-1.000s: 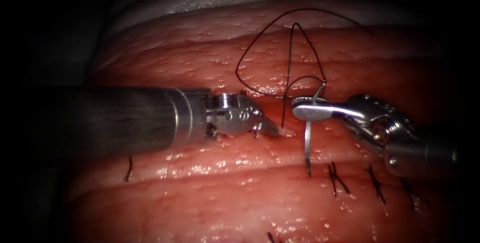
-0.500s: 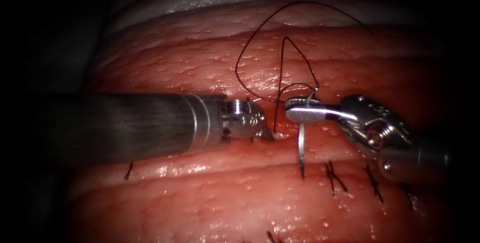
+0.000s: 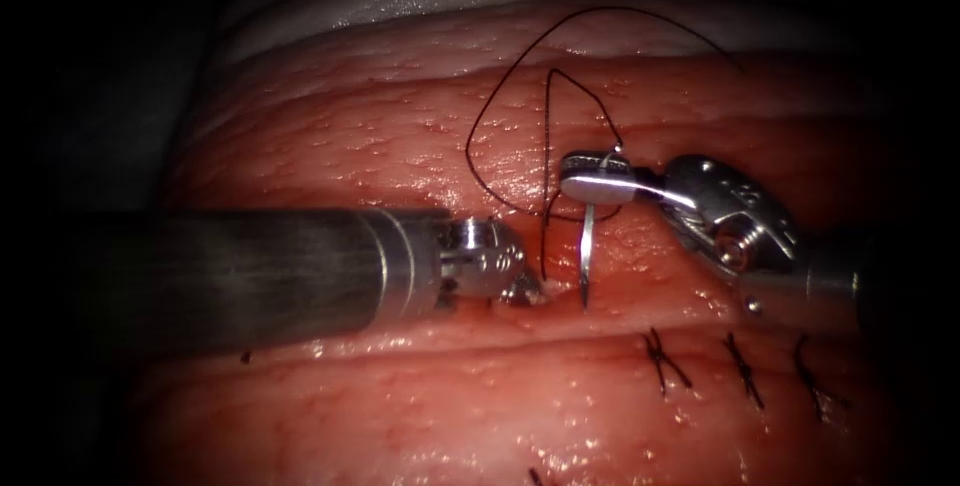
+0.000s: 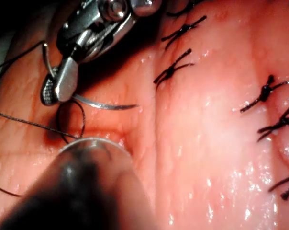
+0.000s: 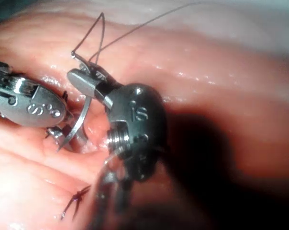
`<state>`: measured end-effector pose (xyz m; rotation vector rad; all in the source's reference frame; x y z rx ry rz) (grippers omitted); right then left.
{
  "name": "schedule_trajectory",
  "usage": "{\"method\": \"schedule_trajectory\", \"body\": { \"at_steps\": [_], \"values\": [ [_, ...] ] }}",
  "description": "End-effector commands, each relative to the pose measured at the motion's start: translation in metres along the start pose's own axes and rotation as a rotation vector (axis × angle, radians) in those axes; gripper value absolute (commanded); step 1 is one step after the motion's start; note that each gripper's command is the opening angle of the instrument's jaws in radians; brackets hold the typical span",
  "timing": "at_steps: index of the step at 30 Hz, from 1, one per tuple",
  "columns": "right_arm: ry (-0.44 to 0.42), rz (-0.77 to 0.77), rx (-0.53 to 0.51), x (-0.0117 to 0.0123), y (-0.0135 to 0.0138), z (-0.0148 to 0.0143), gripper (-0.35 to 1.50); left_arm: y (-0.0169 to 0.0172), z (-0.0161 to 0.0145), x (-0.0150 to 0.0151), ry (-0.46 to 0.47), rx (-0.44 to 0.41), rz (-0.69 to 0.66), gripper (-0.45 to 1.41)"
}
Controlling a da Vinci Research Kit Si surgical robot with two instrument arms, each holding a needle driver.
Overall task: Wound Closure
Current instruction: Open the incision using the left jaws, then use the right driver to throw the needle through the bottom of the wound.
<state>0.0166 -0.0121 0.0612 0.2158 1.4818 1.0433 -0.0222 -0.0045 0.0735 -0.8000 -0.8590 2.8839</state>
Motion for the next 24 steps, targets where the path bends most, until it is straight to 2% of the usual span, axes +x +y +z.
{"method": "schedule_trajectory", "body": {
  "at_steps": [1,4,10,17,21,24],
  "values": [
    [0.003,-0.023,0.001,-0.0013,-0.0001,0.0008,-0.35,-0.0004,0.0006,0.0002,0.008,0.002,0.001,0.27],
    [0.008,-0.06,-0.007,-0.0021,-0.0002,0.0013,-0.35,-0.0003,0.0005,0.0002,0.021,0.01,-0.012,0.37],
    [0.027,-0.182,-0.021,-0.0039,0.0003,0.0022,-0.35,0.0003,0.0003,0.0003,0.031,0.014,-0.023,0.34],
    [0.035,-0.307,-0.037,-0.0046,0.0007,0.0031,-0.35,0.0009,0.0001,0.0006,0.041,0.02,-0.024,0.32],
    [0.04,-0.355,-0.014,-0.0053,0.0005,0.0031,-0.35,0.001,0.0001,0.0007,0.044,0.022,-0.024,0.31],
    [0.004,-0.44,0.044,-0.007,-0.0005,0.0027,-0.35,0.0009,0.0001,0.001,0.05,0.025,-0.033,0.31]
  ]
}}
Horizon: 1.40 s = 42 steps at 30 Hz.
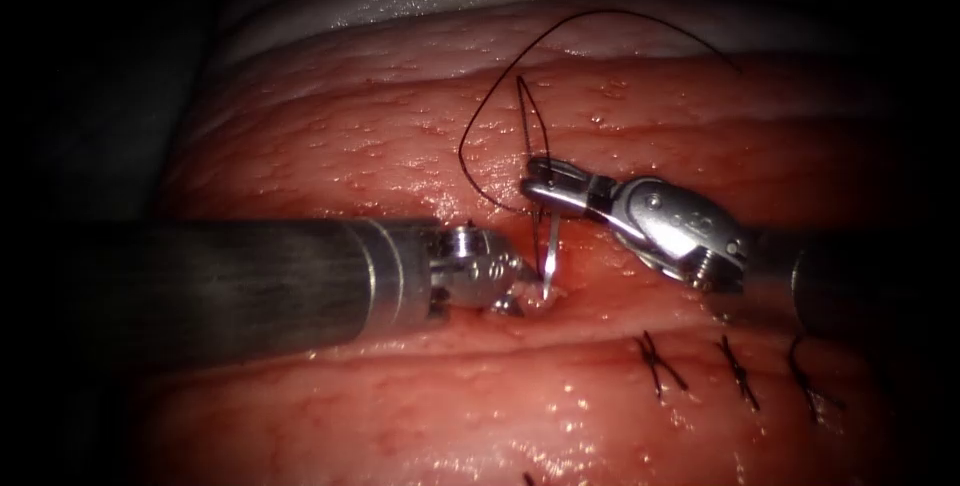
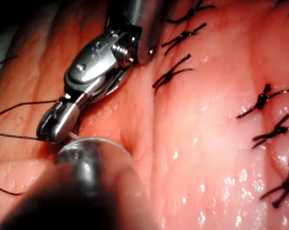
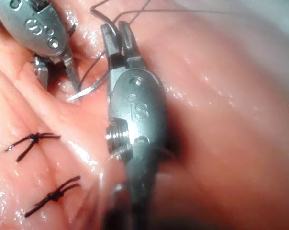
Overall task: Wound Closure
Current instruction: Use the right driver to throw the needle through the bottom of the wound.
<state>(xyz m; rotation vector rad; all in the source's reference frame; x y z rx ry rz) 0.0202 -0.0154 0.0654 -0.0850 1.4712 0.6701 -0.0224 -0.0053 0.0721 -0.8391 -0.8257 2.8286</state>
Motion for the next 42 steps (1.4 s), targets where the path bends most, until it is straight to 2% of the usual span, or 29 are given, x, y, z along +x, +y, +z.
{"method": "schedule_trajectory", "body": {
  "at_steps": [1,6,11,16,20,26,32,34,42],
  "values": [
    [0.0,-0.011,0.019,-0.0012,-0.001,0.0002,-0.35,-0.0005,0.0006,0.0002,0.003,0.002,0.001,0.31],
    [0.007,-0.028,0.043,-0.0023,-0.003,-0.0008,-0.35,-0.0007,0.0002,0.0004,0.021,0.007,-0.014,0.27],
    [0.01,-0.032,0.043,-0.0018,-0.0036,-0.001,-0.35,-0.001,-0.0004,0.0003,0.053,0.017,-0.042,0.21],
    [0.036,0.034,0.016,-0.0012,-0.0038,-0.001,-0.35,-0.001,-0.0011,-0.0002,0.104,0.031,-0.061,0.21],
    [0.047,0.074,0.014,-0.0014,-0.004,-0.001,-0.35,-0.0006,-0.0024,-0.0003,0.141,0.09,-0.072,0.22],
    [0.042,0.142,0.007,-0.0018,-0.004,-0.0012,-0.35,0.0016,-0.0067,0.0008,0.24,0.176,-0.109,0.21],
    [0.0,0.15,-0.007,-0.0011,-0.0028,-0.0015,-0.35,0.0051,-0.0087,0.0017,0.261,0.216,-0.108,0.07],
    [-0.026,0.195,-0.013,-0.0008,-0.0016,-0.0018,-0.35,0.0067,-0.008,0.002,0.259,0.239,-0.106,-0.01],
    [-0.051,0.329,-0.013,-0.0013,-0.0005,-0.0016,-0.35,0.0084,-0.0043,0.0027,0.288,0.221,-0.085,-0.03]
  ]
}}
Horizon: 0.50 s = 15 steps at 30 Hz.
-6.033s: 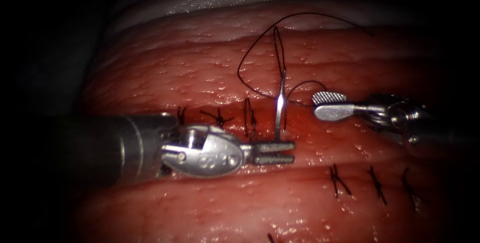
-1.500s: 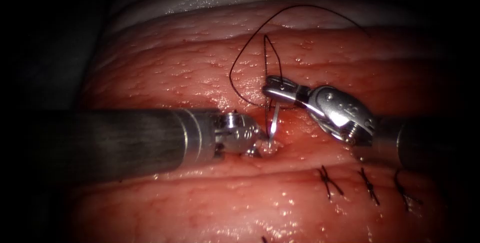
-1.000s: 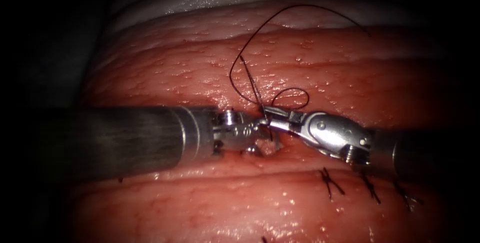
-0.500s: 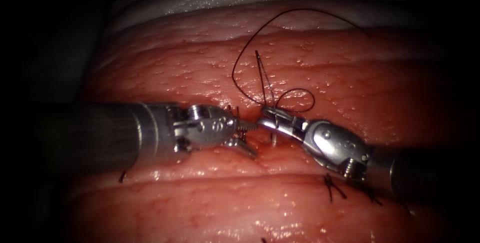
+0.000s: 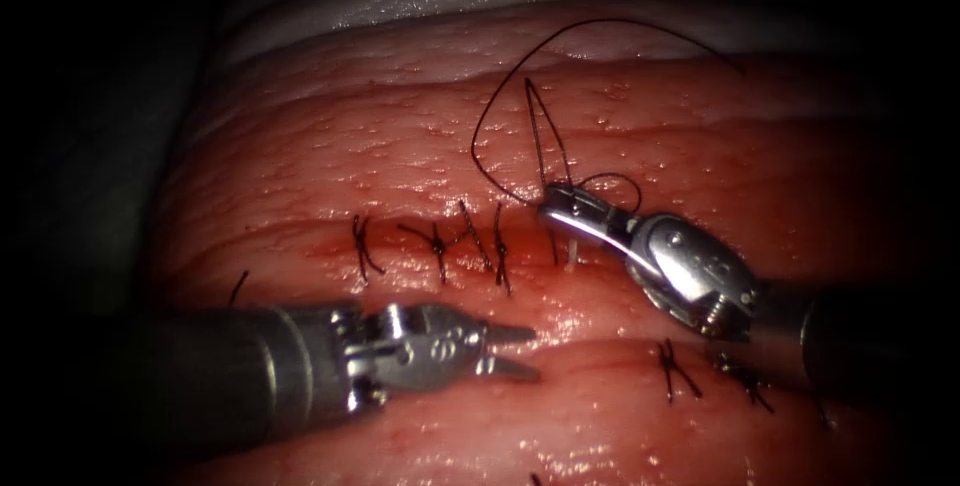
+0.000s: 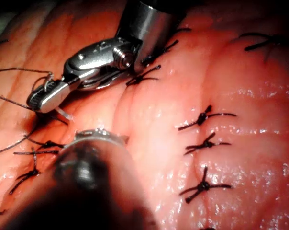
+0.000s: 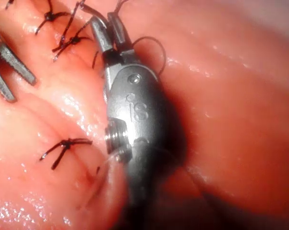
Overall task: Wound Closure
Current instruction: Use the right driver to throw the needle through the bottom of the wound.
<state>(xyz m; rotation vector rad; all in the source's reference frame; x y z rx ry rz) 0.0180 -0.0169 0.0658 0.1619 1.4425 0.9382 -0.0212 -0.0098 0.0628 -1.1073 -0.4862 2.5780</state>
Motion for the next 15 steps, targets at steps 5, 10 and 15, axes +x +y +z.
{"method": "schedule_trajectory", "body": {
  "at_steps": [5,10,15],
  "values": [
    [-0.012,0.074,-0.021,-0.0007,0.0,0.0014,-0.35,0.0006,0.0015,0.0001,0.007,-0.011,0.005,-0.03],
    [-0.027,0.185,-0.022,-0.0007,-0.0002,0.0015,-0.35,0.0009,0.0017,0.0001,0.007,-0.015,0.007,-0.05],
    [-0.041,0.284,-0.015,-0.0007,-0.0002,0.0015,-0.35,0.0007,0.0024,-0.0003,0.004,-0.012,0.01,-0.06]
  ]
}}
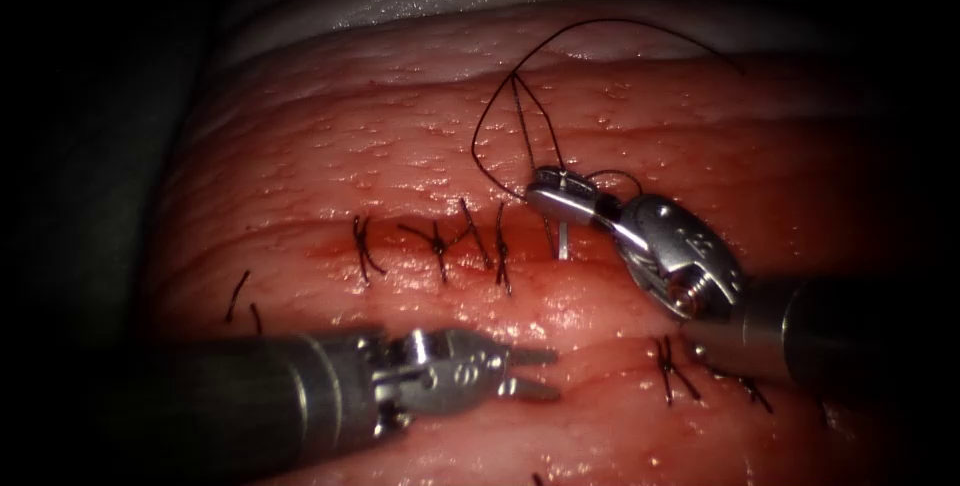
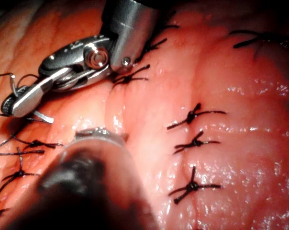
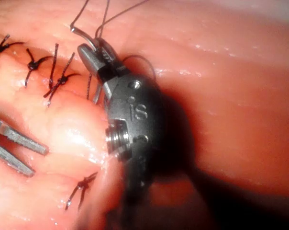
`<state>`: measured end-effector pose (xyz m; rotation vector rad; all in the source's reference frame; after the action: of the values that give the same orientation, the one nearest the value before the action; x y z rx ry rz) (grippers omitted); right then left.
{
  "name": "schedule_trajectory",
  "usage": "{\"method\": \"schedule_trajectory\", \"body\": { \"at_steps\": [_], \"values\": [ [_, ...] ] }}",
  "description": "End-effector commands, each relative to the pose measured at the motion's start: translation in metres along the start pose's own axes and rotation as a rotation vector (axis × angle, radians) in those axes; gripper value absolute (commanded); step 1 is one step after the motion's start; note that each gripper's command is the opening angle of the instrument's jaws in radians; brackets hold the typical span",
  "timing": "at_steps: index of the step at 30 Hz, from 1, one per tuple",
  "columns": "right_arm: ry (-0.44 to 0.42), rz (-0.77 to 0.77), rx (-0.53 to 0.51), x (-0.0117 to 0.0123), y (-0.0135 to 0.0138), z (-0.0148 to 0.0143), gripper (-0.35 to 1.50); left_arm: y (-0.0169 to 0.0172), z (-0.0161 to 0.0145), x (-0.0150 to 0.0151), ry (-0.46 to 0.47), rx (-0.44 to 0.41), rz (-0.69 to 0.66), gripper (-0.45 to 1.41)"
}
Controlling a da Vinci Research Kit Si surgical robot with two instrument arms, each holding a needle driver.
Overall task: Wound Closure
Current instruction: Use the right driver to throw the needle through the bottom of the wound.
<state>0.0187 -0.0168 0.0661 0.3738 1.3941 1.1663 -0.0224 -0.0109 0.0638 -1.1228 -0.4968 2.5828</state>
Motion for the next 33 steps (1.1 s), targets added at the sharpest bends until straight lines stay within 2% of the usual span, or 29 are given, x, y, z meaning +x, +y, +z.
{"method": "schedule_trajectory", "body": {
  "at_steps": [1,12,25,33],
  "values": [
    [-0.005,0.018,0.002,-0.0004,0.0,0.0008,-0.35,-0.0001,0.0009,-0.0002,-0.003,-0.003,0.002,-0.06],
    [-0.027,0.128,-0.001,0.0001,-0.0004,0.0008,-0.35,-0.001,0.0032,-0.0026,-0.034,-0.016,0.028,-0.08],
    [-0.058,0.204,0.023,-0.0006,-0.0022,0.0002,-0.35,-0.0011,0.0027,-0.0028,-0.033,-0.022,0.024,-0.08],
    [-0.092,0.332,0.059,-0.0011,-0.0043,0.0,-0.35,-0.0016,0.0028,-0.0032,-0.031,-0.024,0.026,-0.08]
  ]
}}
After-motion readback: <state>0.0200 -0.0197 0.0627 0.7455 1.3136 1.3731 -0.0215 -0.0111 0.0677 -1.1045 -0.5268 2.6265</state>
